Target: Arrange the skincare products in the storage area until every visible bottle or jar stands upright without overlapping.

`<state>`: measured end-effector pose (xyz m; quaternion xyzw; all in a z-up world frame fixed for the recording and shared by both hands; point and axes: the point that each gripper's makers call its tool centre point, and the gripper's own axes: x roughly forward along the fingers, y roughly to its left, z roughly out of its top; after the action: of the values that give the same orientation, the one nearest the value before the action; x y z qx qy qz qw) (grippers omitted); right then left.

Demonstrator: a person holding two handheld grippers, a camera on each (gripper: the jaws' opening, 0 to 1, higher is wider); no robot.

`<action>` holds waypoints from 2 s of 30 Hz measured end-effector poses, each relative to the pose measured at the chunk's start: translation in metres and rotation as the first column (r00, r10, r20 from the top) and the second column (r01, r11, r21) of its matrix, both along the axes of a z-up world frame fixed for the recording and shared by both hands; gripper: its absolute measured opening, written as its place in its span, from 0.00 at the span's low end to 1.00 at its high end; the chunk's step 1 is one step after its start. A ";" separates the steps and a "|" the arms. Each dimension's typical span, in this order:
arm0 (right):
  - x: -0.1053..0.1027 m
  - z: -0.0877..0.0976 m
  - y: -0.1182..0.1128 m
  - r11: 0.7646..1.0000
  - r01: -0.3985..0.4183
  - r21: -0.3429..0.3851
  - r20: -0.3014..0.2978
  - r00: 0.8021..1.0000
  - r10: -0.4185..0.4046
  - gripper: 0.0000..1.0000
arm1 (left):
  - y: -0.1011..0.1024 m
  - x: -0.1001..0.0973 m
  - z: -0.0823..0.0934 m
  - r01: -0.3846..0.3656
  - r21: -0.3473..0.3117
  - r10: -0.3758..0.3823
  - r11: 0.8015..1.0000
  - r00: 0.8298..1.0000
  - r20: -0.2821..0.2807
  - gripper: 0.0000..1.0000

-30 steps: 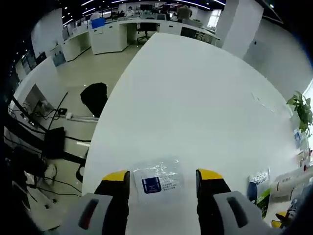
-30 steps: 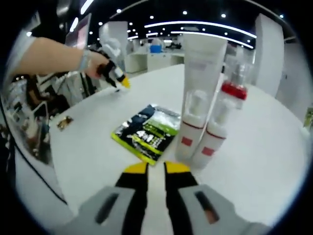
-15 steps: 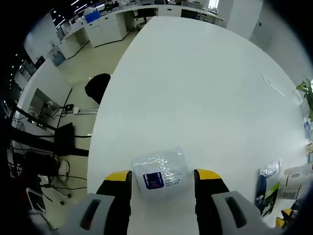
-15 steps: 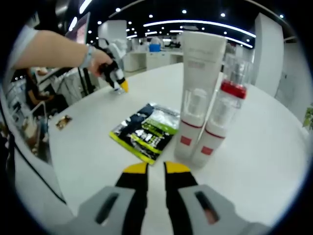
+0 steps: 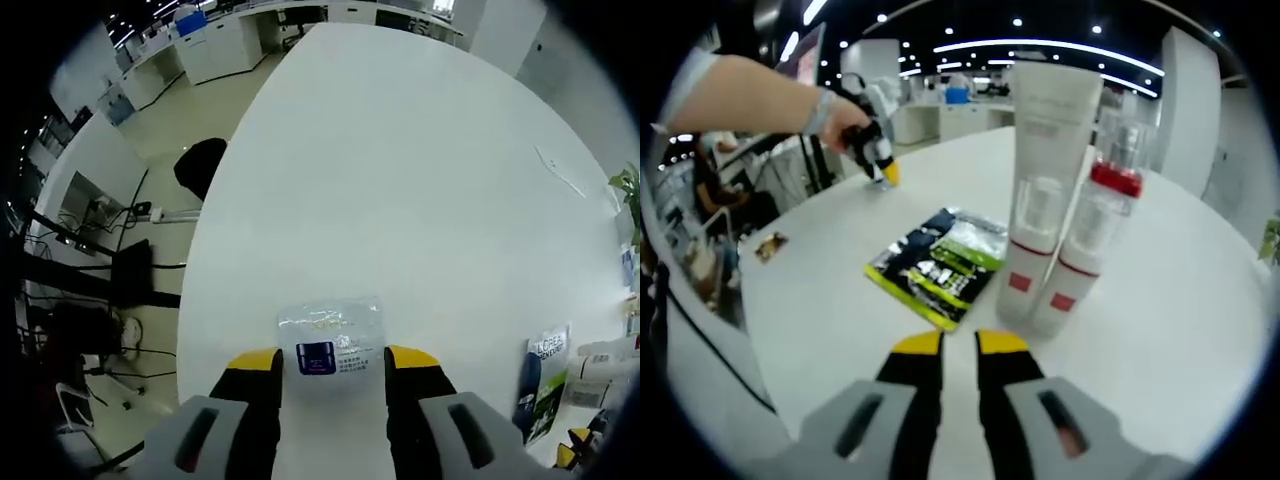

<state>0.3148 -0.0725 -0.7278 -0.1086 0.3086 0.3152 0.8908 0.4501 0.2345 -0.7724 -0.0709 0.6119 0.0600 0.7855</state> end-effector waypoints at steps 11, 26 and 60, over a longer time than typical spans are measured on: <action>0.000 0.007 0.008 0.999 -0.014 0.045 0.004 1.000 0.014 0.11 | -0.003 0.002 0.027 0.034 -0.025 -0.032 0.999 0.995 0.099 0.42; 0.001 0.026 0.030 0.988 -0.061 0.142 0.010 0.998 0.061 0.11 | -0.017 -0.009 0.089 0.155 0.029 -0.156 0.987 0.927 0.341 0.42; 0.022 0.112 0.120 0.802 -0.125 0.585 -0.062 0.978 0.197 0.14 | -0.134 -0.127 0.130 0.424 0.004 -0.290 0.906 0.613 0.735 0.42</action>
<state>0.3368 0.0478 -0.6163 0.1599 0.2409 0.4744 0.8315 0.3230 0.1007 -0.6425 -0.0319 0.2586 -0.1832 0.9479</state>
